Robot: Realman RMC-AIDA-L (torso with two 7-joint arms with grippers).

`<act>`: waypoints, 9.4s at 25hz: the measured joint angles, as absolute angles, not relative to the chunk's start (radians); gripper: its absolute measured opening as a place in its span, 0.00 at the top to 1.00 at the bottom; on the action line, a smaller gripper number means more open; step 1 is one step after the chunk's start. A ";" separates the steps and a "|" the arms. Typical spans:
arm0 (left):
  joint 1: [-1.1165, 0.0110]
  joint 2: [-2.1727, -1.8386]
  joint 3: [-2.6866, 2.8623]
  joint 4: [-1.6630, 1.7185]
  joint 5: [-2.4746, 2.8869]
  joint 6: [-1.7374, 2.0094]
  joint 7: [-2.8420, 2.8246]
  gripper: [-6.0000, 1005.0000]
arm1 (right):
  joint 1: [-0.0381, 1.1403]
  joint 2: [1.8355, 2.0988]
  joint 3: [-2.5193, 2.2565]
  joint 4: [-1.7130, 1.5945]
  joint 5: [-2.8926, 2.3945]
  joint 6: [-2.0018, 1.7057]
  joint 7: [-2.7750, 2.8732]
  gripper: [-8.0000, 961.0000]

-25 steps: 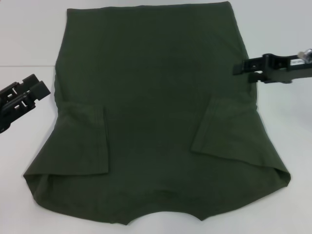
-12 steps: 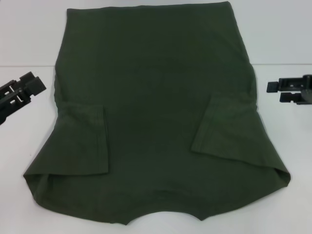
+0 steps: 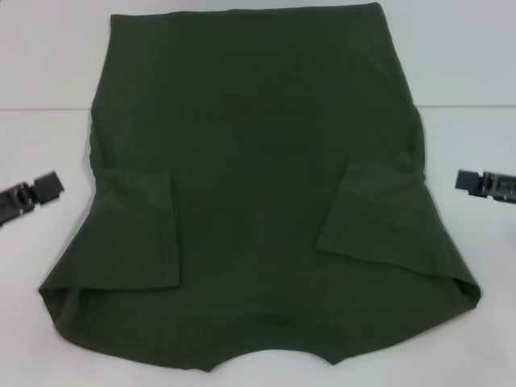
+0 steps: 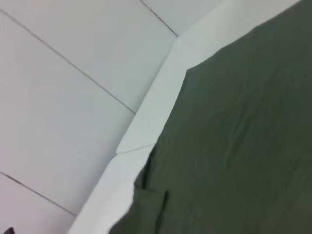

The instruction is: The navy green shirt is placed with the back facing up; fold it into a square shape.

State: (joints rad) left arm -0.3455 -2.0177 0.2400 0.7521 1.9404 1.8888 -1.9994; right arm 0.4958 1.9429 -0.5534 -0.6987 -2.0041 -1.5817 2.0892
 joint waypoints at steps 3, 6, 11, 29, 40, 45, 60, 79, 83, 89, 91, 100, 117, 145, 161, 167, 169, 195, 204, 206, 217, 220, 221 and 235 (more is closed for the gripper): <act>-0.335 -1.996 0.241 0.757 2.016 1.892 -2.108 0.39 | 0.469 1.948 -0.548 -0.699 -2.005 -1.553 2.008 0.24; -0.324 -1.982 0.240 0.760 2.059 1.888 -2.193 0.39 | 0.454 1.949 -0.546 -0.698 -2.007 -1.532 1.964 0.24; -0.312 -1.978 0.241 0.769 2.107 1.839 -2.279 0.39 | 0.452 1.950 -0.543 -0.690 -2.004 -1.520 1.962 0.24; -0.313 -1.997 0.345 0.732 2.253 1.609 -2.330 0.39 | 0.456 1.959 -0.535 -0.687 -2.002 -1.527 1.966 0.24; -0.299 -2.014 0.369 0.722 2.293 1.592 -2.383 0.39 | 0.450 1.959 -0.520 -0.687 -2.002 -1.534 1.965 0.24; -0.297 -2.018 0.357 0.721 2.297 1.566 -2.391 0.39 | 0.450 1.960 -0.518 -0.687 -2.002 -1.535 1.965 0.24; -0.306 -2.032 0.345 0.715 2.301 1.542 -2.408 0.39 | 0.449 1.959 -0.518 -0.687 -2.002 -1.537 1.965 0.24; -0.333 -2.033 0.365 0.682 2.305 1.494 -2.449 0.39 | 0.454 1.959 -0.480 -0.687 -2.000 -1.572 1.962 0.24; -0.363 -2.033 0.368 0.668 2.306 1.477 -2.441 0.39 | 0.451 1.959 -0.475 -0.687 -1.999 -1.574 1.960 0.24; -0.393 -2.034 0.368 0.667 2.306 1.464 -2.439 0.39 | 0.449 1.960 -0.464 -0.687 -1.999 -1.575 1.957 0.24; -0.397 -2.034 0.368 0.667 2.306 1.460 -2.441 0.39 | 0.449 1.960 -0.463 -0.687 -1.999 -1.576 1.957 0.24; -0.401 -2.041 0.381 0.672 2.305 1.448 -2.446 0.45 | 0.448 1.960 -0.463 -0.687 -1.999 -1.577 1.956 0.24; -0.405 -2.036 0.386 0.675 2.288 1.494 -2.382 0.97 | 0.438 1.951 -0.467 -0.687 -2.009 -1.569 1.974 0.24; -0.430 -2.040 0.383 0.670 2.238 1.523 -2.237 0.97 | 0.644 1.866 -0.604 -0.688 -2.534 -1.616 2.476 0.24; -0.433 -2.041 0.385 0.669 2.217 1.522 -2.229 0.97 | 0.666 1.890 -0.630 -0.663 -2.530 -1.554 2.513 0.24; -0.433 -2.039 0.384 0.669 2.204 1.522 -2.229 0.97 | 0.670 1.886 -0.637 -0.663 -2.532 -1.549 2.526 0.24; -0.433 -2.039 0.383 0.669 2.204 1.521 -2.229 0.97 | 0.670 1.888 -0.652 -0.663 -2.532 -1.536 2.526 0.24; -0.433 -2.041 0.384 0.669 2.194 1.522 -2.237 0.97 | 0.672 1.961 -0.727 -0.660 -2.530 -1.433 2.490 0.24; -0.433 -2.042 0.384 0.669 2.193 1.521 -2.237 0.97 | 0.689 1.967 -0.724 -0.639 -2.458 -1.442 2.455 0.24; -0.433 -2.042 0.384 0.669 2.193 1.520 -2.237 0.97 | 0.695 1.967 -0.725 -0.625 -2.458 -1.440 2.453 0.24; -0.438 -2.042 0.376 0.669 2.190 1.520 -2.238 0.97 | 0.701 1.966 -0.725 -0.611 -2.466 -1.436 2.465 0.24; -0.441 -2.042 0.375 0.669 2.190 1.520 -2.238 0.97 | 0.698 1.965 -0.722 -0.611 -2.466 -1.437 2.465 0.24; -0.442 -2.042 0.375 0.669 2.190 1.520 -2.238 0.97 | 0.698 1.965 -0.723 -0.611 -2.466 -1.437 2.465 0.27; -0.443 -2.041 0.374 0.667 2.190 1.527 -2.235 0.97 | 0.693 1.962 -0.733 -0.610 -2.468 -1.434 2.456 0.93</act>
State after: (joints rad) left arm -0.4433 -2.0413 0.3743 0.6672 2.1905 1.5267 -2.2347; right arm 0.6933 1.9624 -0.7331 -0.6104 -2.4685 -1.4339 2.4557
